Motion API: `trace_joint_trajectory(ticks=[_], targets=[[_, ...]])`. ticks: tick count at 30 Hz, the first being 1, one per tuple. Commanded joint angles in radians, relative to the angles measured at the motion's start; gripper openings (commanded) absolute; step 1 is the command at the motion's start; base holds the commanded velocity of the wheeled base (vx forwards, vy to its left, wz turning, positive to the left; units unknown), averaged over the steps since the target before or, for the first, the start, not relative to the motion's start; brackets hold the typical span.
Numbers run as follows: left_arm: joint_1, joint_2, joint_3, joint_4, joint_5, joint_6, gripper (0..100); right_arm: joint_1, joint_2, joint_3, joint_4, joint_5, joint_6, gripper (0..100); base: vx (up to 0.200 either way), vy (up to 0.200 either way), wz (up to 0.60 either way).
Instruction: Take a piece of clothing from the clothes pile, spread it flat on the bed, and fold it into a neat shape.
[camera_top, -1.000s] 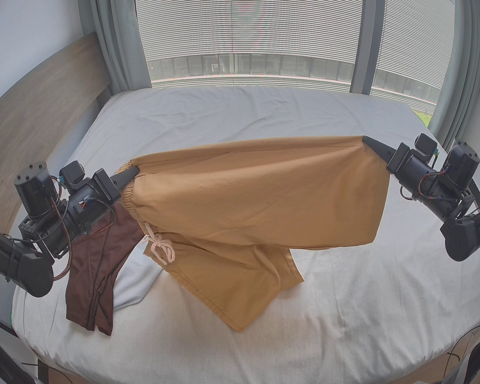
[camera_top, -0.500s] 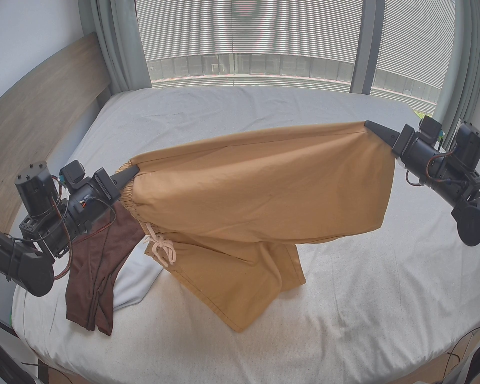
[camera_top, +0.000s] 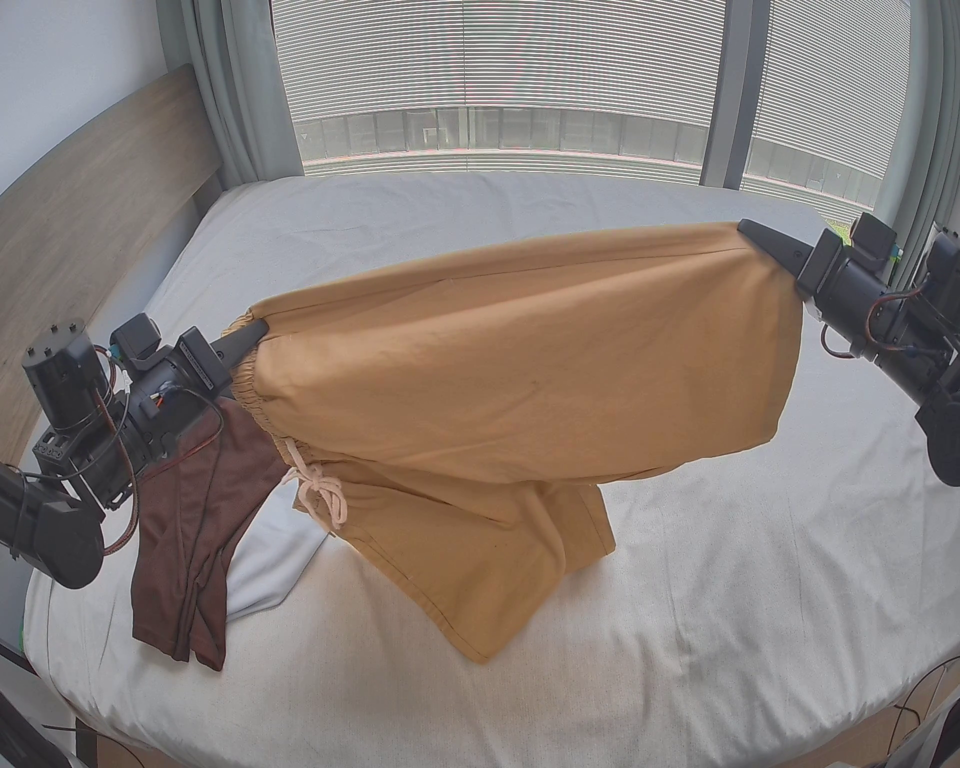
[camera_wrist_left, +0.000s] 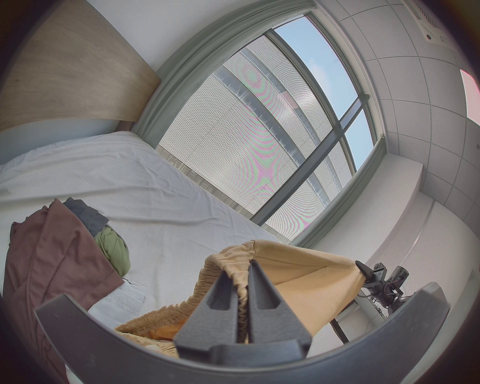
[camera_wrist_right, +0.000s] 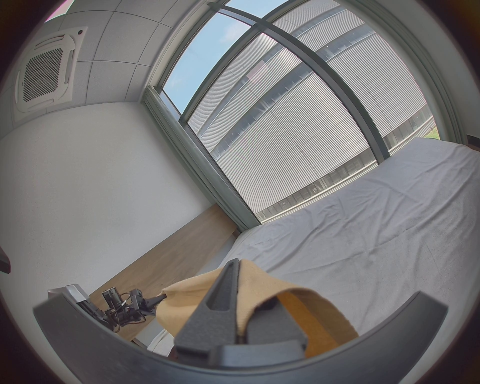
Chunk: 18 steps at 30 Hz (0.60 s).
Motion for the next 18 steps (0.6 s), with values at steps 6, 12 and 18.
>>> trace_joint_trajectory(ticks=[6,12,18], targets=[[0.004,-0.001,-0.009,0.012,0.031,0.002,0,-0.004,0.078,0.03,-0.043,0.011,-0.024,0,0.0,0.0,0.0],[0.003,0.01,-0.053,0.035,0.034,0.002,0,-0.009,0.148,0.018,-0.092,0.011,-0.024,0,0.0,0.0,0.0],[0.004,0.053,-0.107,0.038,0.066,0.002,0,-0.016,0.215,-0.013,-0.14,0.011,-0.019,0,0.0,0.0,0.0]])
